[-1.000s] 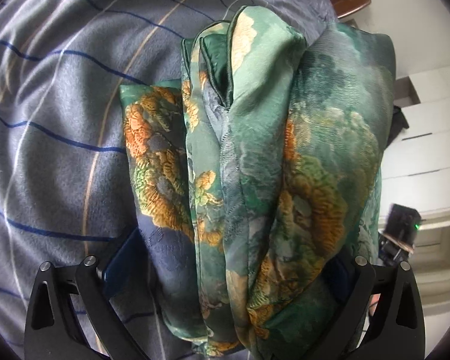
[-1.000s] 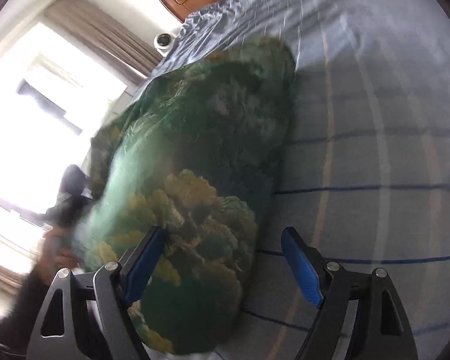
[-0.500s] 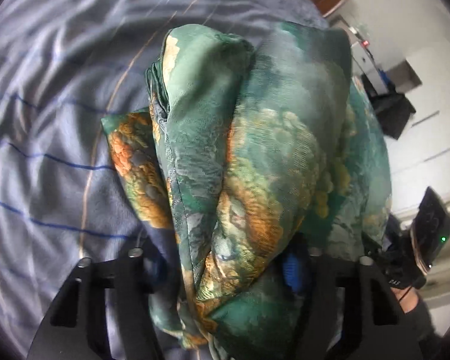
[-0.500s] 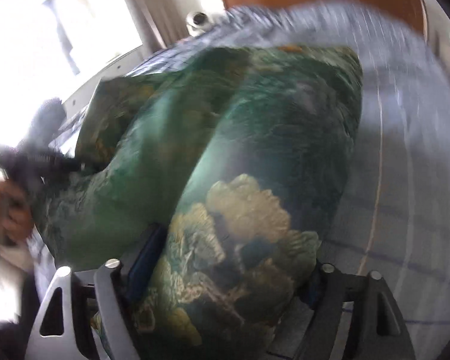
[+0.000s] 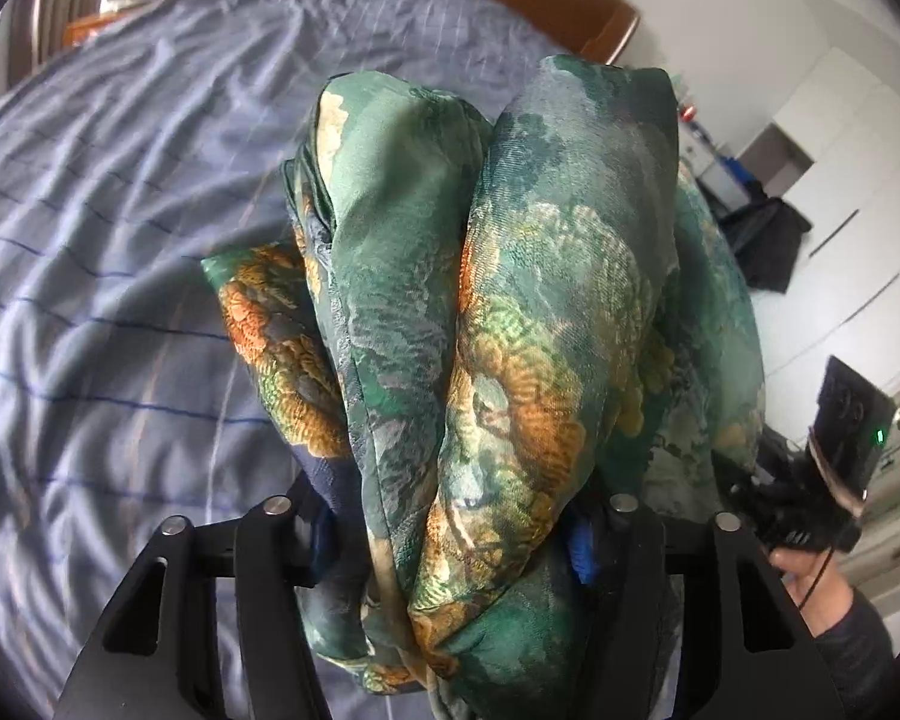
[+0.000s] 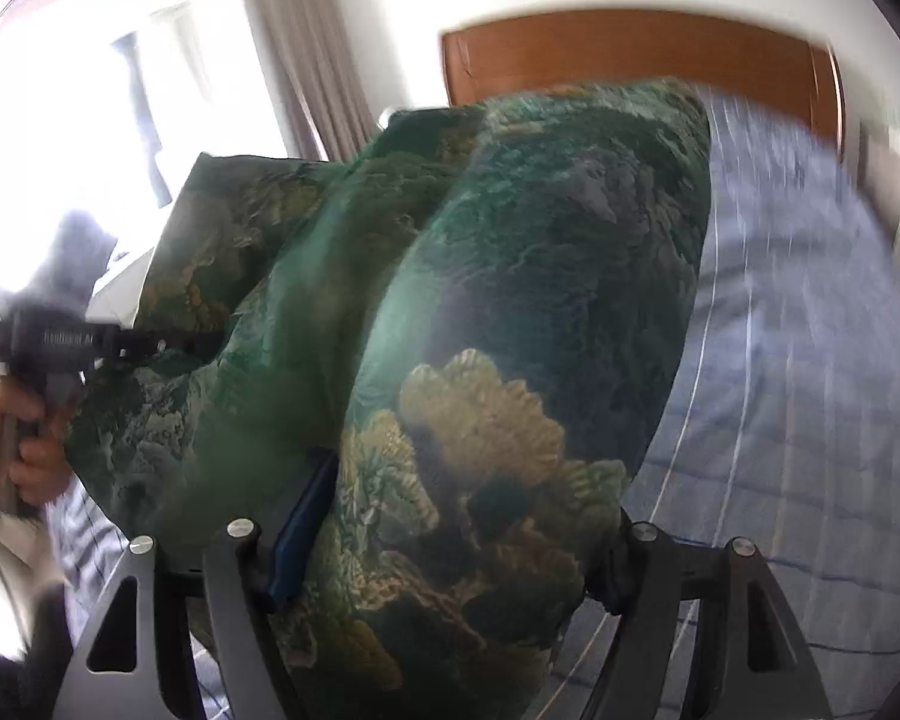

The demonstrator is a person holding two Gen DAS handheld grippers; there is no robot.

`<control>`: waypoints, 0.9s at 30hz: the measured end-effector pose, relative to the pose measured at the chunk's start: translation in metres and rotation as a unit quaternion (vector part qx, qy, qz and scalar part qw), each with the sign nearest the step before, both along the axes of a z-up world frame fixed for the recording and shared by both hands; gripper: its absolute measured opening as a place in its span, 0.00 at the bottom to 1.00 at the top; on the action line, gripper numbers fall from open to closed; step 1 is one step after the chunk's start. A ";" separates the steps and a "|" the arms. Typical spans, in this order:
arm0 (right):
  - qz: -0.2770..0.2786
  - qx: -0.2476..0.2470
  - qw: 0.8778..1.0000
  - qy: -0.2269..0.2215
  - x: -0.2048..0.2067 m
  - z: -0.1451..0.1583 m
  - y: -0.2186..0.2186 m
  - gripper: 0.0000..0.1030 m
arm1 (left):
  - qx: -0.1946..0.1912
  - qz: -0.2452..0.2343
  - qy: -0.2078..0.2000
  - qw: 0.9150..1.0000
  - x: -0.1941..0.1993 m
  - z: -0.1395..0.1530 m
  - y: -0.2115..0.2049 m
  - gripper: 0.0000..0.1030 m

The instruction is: Fold large clothes

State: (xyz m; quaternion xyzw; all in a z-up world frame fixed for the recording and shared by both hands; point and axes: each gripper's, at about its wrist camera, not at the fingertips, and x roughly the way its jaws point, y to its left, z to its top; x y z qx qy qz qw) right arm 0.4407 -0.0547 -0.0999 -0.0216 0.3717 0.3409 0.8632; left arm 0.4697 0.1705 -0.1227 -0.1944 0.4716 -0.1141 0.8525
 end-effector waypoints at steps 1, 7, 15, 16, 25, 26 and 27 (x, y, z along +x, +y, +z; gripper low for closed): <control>-0.005 0.011 0.999 0.033 0.014 -0.012 -0.004 0.71 | -0.003 0.002 0.017 1.000 0.005 -0.013 0.000 0.66; -0.066 0.113 0.979 0.158 0.035 -0.077 -0.045 0.92 | -0.019 0.040 0.009 0.999 -0.006 -0.037 0.019 0.84; -0.080 -0.012 0.992 -0.101 -0.087 0.022 -0.066 0.92 | 0.240 0.118 -0.175 0.948 -0.119 0.067 -0.037 1.00; -0.087 -0.018 0.988 -0.124 -0.097 0.033 -0.070 0.92 | 0.250 0.128 -0.183 0.942 -0.126 0.067 -0.032 1.00; -0.158 -0.033 0.977 -0.142 -0.148 0.066 -0.106 0.99 | 0.201 0.158 -0.206 0.945 -0.205 0.094 -0.080 1.00; -0.167 -0.034 0.975 -0.145 -0.157 0.066 -0.107 0.99 | 0.194 0.161 -0.206 0.946 -0.214 0.095 -0.082 1.00; -0.170 -0.036 0.974 -0.147 -0.164 0.063 -0.109 0.99 | 0.196 0.162 -0.205 0.945 -0.218 0.094 -0.084 1.00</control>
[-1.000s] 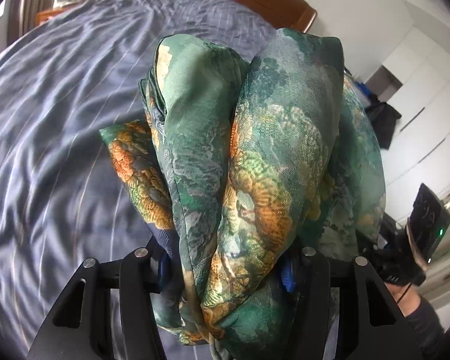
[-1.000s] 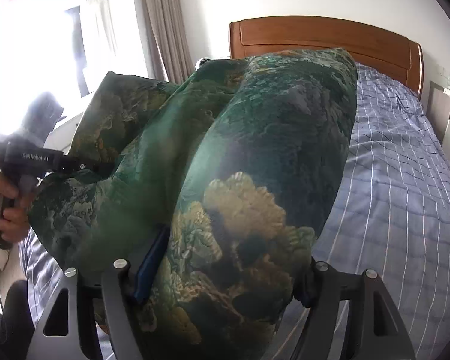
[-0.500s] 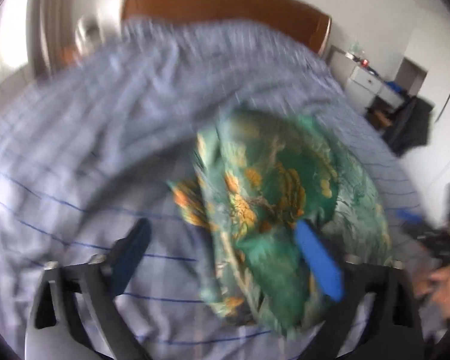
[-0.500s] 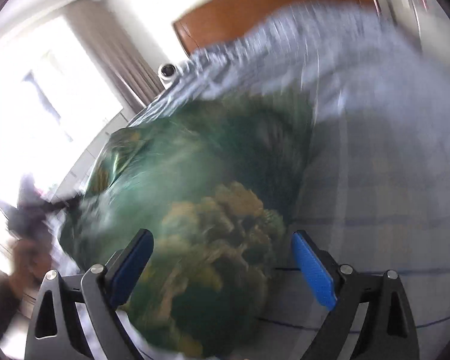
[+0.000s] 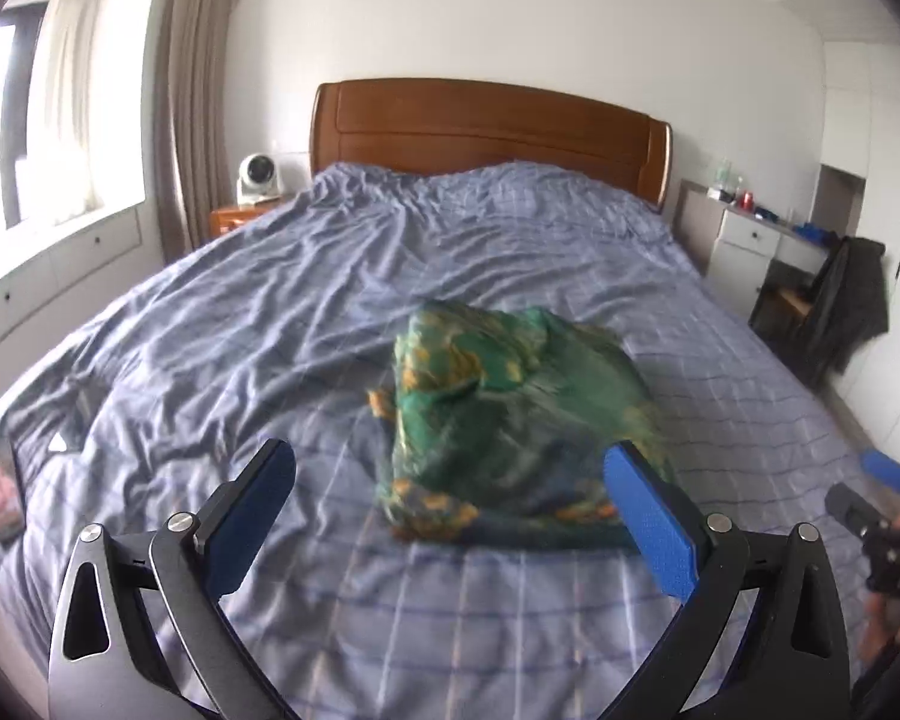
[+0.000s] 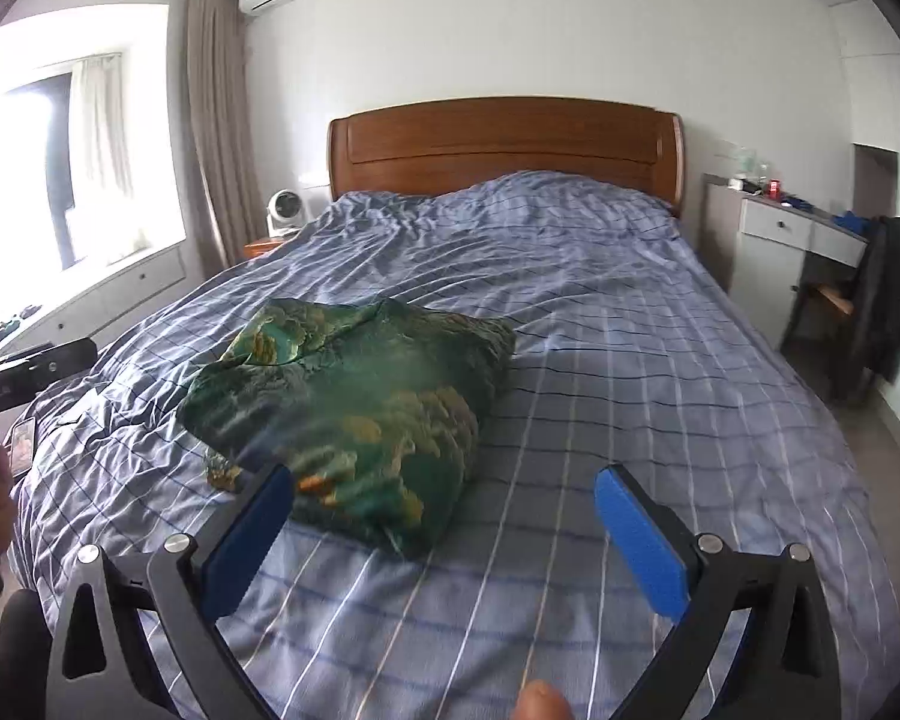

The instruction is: Fold large clothes

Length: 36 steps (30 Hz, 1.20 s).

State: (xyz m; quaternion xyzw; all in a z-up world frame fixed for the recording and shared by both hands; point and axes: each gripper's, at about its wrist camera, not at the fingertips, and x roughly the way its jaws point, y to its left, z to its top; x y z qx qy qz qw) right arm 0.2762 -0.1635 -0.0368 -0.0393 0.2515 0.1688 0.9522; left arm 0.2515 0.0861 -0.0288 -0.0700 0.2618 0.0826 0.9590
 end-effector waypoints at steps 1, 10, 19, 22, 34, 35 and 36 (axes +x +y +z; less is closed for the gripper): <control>-0.006 -0.007 1.000 -0.003 -0.010 0.001 0.001 0.99 | 0.008 0.004 0.004 1.000 -0.004 0.000 -0.003 1.00; -0.007 -0.029 0.999 -0.023 -0.077 0.018 0.013 0.99 | 0.079 0.029 -0.003 0.996 -0.043 0.016 -0.037 1.00; -0.017 -0.029 0.999 -0.023 -0.108 0.019 0.015 0.99 | 0.100 0.032 0.002 0.995 -0.069 0.019 -0.048 1.00; -0.019 -0.031 0.999 -0.017 -0.116 0.015 0.014 0.99 | 0.096 0.024 0.015 0.995 -0.075 0.013 -0.052 1.00; -0.029 -0.032 0.999 0.015 -0.126 0.021 0.017 0.99 | 0.060 0.001 0.074 0.995 -0.085 0.005 -0.054 1.00; -0.029 -0.034 0.999 0.014 -0.126 0.021 0.019 0.99 | 0.059 -0.001 0.076 0.995 -0.085 0.005 -0.053 1.00; -0.030 -0.036 0.999 0.015 -0.126 0.021 0.020 0.99 | 0.061 -0.001 0.077 0.995 -0.085 0.006 -0.053 1.00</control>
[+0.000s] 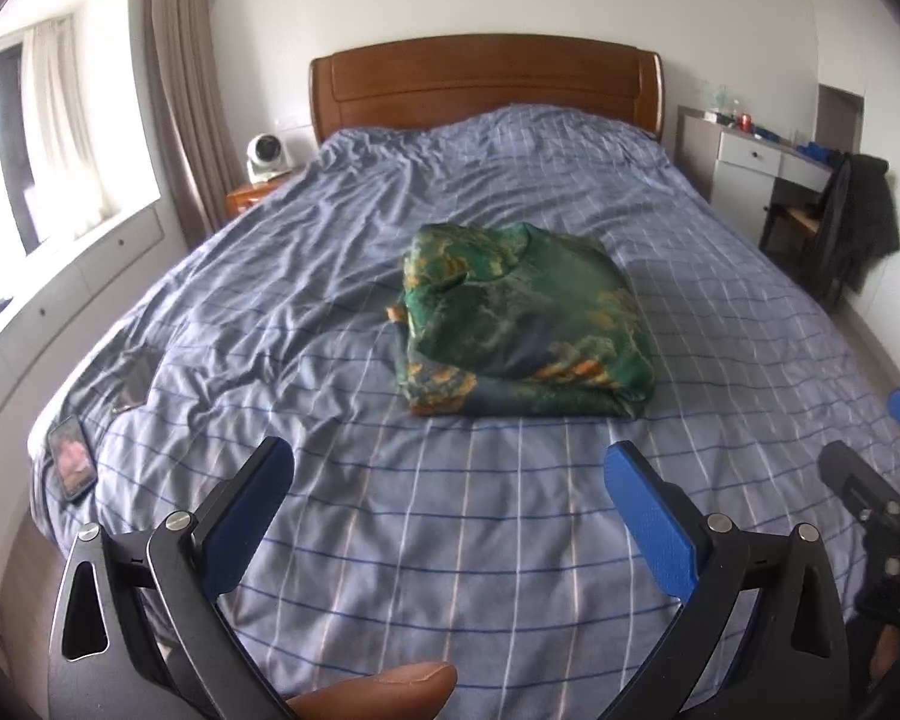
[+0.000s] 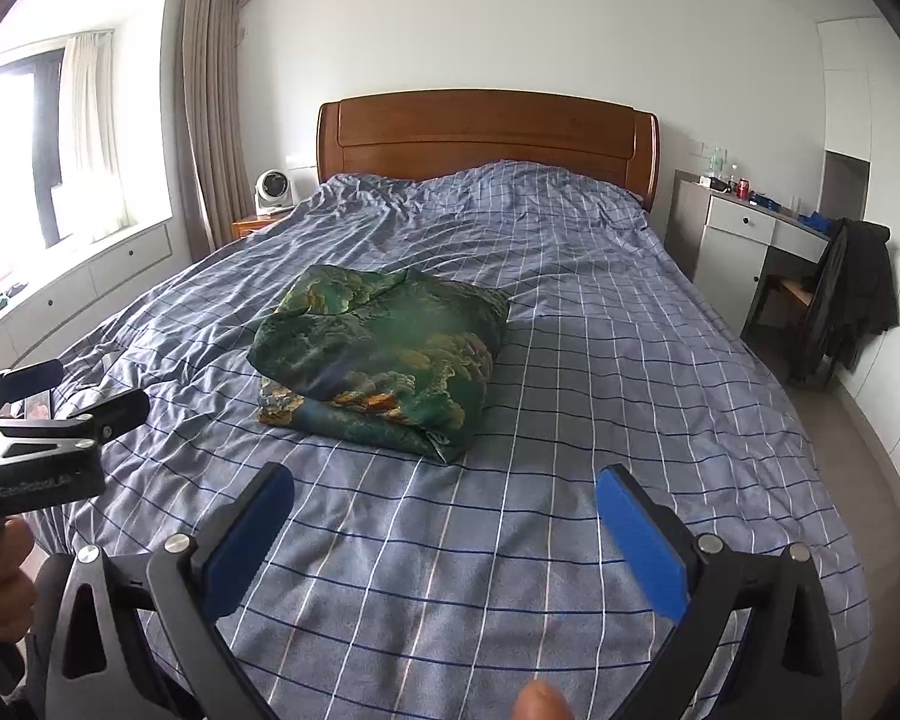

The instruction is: Fold large clothes

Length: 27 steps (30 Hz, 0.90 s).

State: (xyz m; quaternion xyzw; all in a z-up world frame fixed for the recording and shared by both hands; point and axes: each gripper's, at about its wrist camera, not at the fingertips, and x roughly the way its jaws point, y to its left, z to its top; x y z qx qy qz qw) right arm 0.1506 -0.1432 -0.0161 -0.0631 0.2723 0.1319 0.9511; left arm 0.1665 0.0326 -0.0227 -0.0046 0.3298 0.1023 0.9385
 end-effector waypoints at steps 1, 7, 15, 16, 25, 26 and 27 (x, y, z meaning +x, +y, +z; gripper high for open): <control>0.000 -0.002 1.000 0.001 0.000 -0.001 0.002 0.99 | 0.005 0.001 0.001 1.000 0.000 0.001 0.000 1.00; 0.007 -0.007 1.000 0.011 -0.001 -0.003 0.009 0.99 | 0.017 0.010 0.007 1.000 0.000 0.003 0.002 1.00; 0.011 -0.017 1.000 0.014 0.001 0.007 0.022 0.99 | 0.003 0.012 -0.005 1.000 -0.003 0.008 0.006 1.00; 0.012 -0.020 1.000 0.015 0.001 0.007 0.024 0.99 | 0.004 0.011 -0.006 1.000 -0.002 0.009 0.006 1.00; 0.004 -0.032 0.999 0.022 0.001 0.000 0.021 0.99 | 0.011 0.008 -0.001 1.000 0.004 0.005 0.002 1.00; 0.001 -0.033 0.999 0.022 0.002 0.000 0.020 0.99 | 0.011 0.008 -0.001 1.000 0.005 0.005 0.001 1.00; -0.003 -0.034 0.999 0.023 0.002 -0.001 0.018 0.99 | 0.012 0.008 0.000 1.000 0.005 0.004 0.001 1.00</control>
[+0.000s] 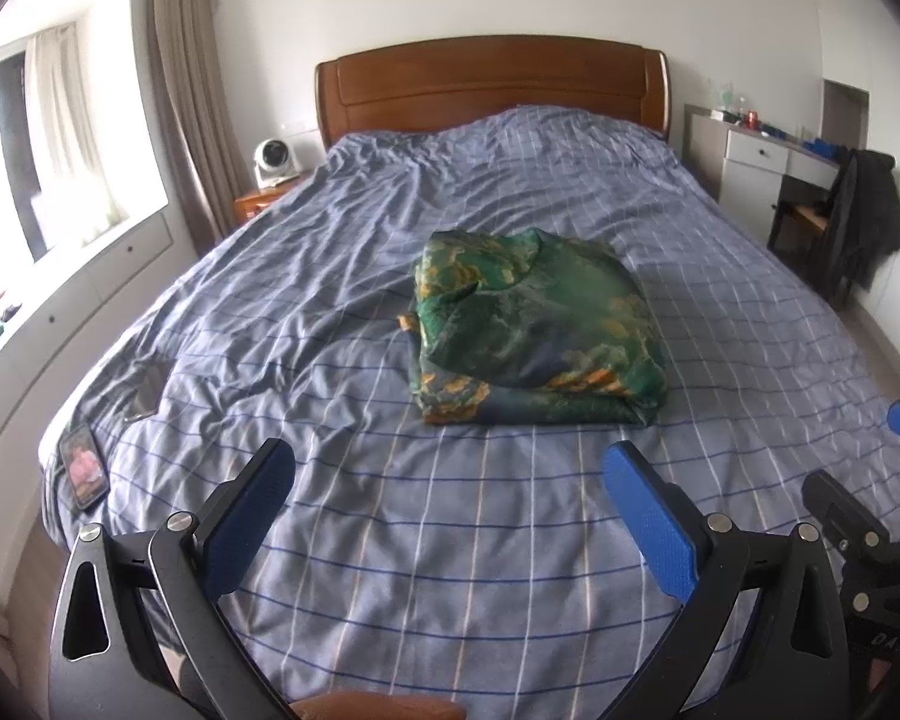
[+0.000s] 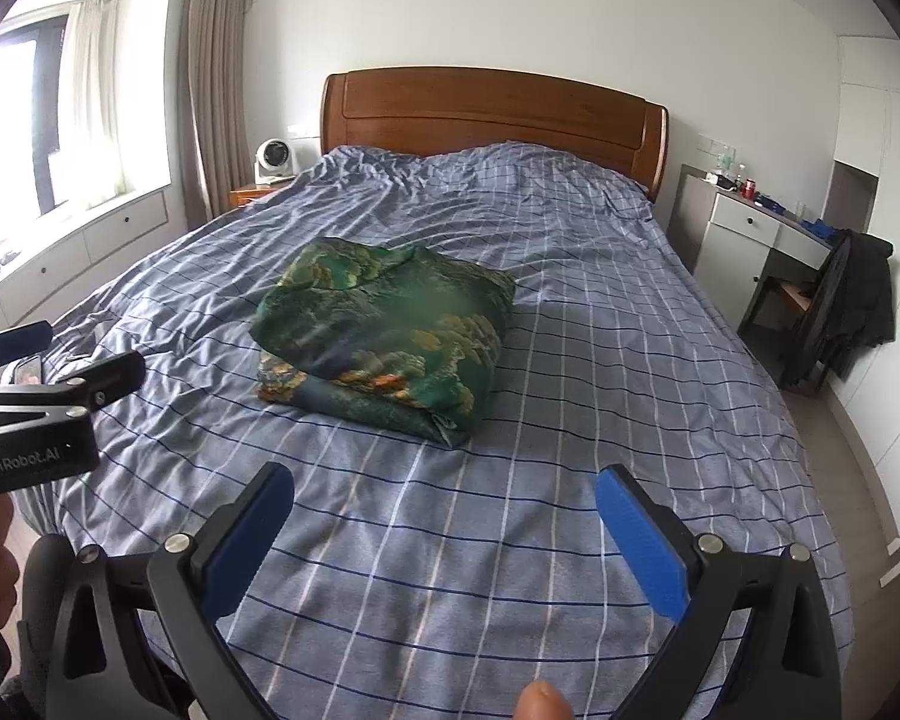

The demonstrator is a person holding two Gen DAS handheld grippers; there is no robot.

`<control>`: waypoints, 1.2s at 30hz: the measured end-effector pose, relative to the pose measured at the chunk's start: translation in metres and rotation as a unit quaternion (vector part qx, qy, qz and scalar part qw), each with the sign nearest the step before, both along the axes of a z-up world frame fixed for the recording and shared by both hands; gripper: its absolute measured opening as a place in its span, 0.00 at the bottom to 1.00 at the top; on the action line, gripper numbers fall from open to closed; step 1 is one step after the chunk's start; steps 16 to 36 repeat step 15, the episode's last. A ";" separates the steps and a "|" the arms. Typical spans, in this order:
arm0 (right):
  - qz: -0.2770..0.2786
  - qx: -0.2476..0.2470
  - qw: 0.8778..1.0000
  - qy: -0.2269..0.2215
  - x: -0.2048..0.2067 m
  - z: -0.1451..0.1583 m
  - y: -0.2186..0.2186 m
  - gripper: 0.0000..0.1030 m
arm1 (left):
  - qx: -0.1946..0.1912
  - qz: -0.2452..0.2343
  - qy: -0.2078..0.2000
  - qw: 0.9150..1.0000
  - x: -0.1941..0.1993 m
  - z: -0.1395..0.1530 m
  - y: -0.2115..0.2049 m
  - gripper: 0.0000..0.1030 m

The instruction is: Fold large clothes

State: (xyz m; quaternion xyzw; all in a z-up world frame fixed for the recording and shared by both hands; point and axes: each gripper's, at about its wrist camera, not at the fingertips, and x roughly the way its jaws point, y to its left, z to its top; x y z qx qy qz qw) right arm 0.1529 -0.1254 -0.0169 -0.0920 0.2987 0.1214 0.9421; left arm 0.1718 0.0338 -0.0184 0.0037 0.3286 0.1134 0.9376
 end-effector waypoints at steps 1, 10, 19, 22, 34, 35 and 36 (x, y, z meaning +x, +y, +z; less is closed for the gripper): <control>-0.003 0.000 1.000 0.000 0.001 0.000 -0.001 0.99 | 0.000 0.000 0.000 1.000 0.000 0.000 0.000 1.00; -0.013 -0.006 1.000 0.009 0.004 -0.008 -0.005 0.99 | -0.006 0.002 -0.003 1.000 0.000 -0.006 0.002 1.00; -0.010 -0.007 1.000 0.008 0.004 -0.007 -0.001 0.99 | -0.002 0.009 -0.010 1.000 -0.001 -0.006 0.001 1.00; -0.010 -0.007 1.000 0.008 0.004 -0.007 -0.001 0.99 | -0.002 0.009 -0.010 1.000 -0.001 -0.006 0.001 1.00; -0.010 -0.007 1.000 0.008 0.004 -0.007 -0.001 0.99 | -0.002 0.009 -0.010 1.000 -0.001 -0.006 0.001 1.00; -0.010 -0.007 1.000 0.008 0.004 -0.007 -0.001 0.99 | -0.002 0.009 -0.010 1.000 -0.001 -0.006 0.001 1.00; -0.010 -0.007 1.000 0.008 0.004 -0.007 -0.001 0.99 | -0.002 0.009 -0.010 1.000 -0.001 -0.006 0.001 1.00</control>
